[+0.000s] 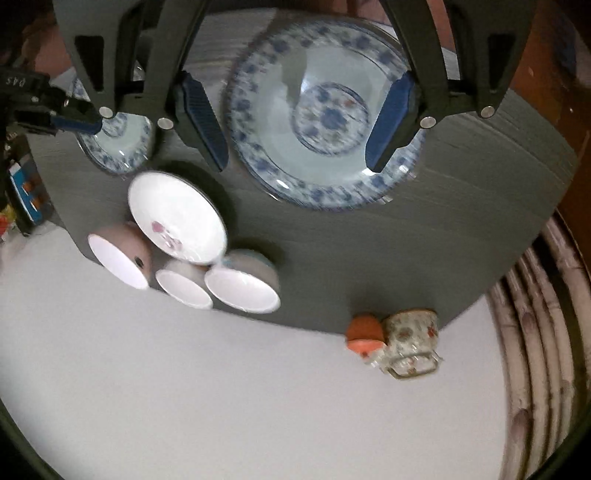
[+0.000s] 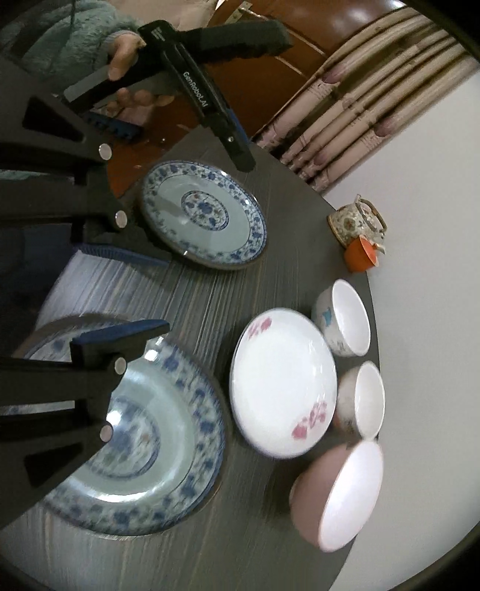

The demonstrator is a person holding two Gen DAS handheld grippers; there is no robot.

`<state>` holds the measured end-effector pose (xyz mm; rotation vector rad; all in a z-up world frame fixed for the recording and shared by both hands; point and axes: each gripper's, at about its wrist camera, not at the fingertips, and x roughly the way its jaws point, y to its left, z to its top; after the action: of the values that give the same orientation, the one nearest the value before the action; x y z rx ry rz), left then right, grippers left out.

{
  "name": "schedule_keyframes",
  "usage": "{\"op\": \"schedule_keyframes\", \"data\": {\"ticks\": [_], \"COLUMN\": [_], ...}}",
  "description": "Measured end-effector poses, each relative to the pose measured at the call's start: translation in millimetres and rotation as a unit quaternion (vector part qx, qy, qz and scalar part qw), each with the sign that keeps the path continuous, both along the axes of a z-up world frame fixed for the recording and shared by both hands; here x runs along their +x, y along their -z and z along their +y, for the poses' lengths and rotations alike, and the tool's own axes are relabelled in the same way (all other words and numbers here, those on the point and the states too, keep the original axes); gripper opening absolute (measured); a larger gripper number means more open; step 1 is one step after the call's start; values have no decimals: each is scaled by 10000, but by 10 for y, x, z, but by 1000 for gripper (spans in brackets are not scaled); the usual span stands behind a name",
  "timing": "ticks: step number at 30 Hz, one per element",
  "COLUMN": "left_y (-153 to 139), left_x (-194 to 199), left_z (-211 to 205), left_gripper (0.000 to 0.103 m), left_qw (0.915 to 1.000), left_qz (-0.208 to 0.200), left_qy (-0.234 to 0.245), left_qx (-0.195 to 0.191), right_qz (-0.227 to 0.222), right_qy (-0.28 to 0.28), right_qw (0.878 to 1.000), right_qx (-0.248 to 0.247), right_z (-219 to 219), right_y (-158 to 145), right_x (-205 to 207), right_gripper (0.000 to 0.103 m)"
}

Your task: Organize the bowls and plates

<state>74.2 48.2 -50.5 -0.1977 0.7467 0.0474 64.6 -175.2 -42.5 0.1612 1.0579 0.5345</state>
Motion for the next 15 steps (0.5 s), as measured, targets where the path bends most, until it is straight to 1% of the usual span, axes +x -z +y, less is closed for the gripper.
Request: {"op": "schedule_keyframes", "data": {"ticks": [3,6,8,10,13,15], "left_y": [35,69,116,155,214,254], "left_x": [9,35,78,118,174,216], "left_z": [-168,-332,-421,-501,-626,-721], "left_gripper": [73,73,72,71,71,71], "left_qw": [9992,9962,9921,9881,9822,9783], "left_qz": [199,408,621,795,1030,1166], "left_qy": [246,462,551,616,700,806], "left_qx": [-242,-612,-944,-1167,-1403,-1513], "right_qz": [41,126,265,348,694,800], "right_qy": [227,566,785,995,1343,1441], "right_qw": [9997,9983,9966,9943,9874,9854], "right_qx": [-33,-1,46,136,461,426], "right_z": [-297,-626,-846,-1059,-1384,-1490], "right_y": [4,31,75,111,222,278], "right_x": [-41,-31,-10,2,48,62], "right_gripper": [31,31,31,31,31,31]}}
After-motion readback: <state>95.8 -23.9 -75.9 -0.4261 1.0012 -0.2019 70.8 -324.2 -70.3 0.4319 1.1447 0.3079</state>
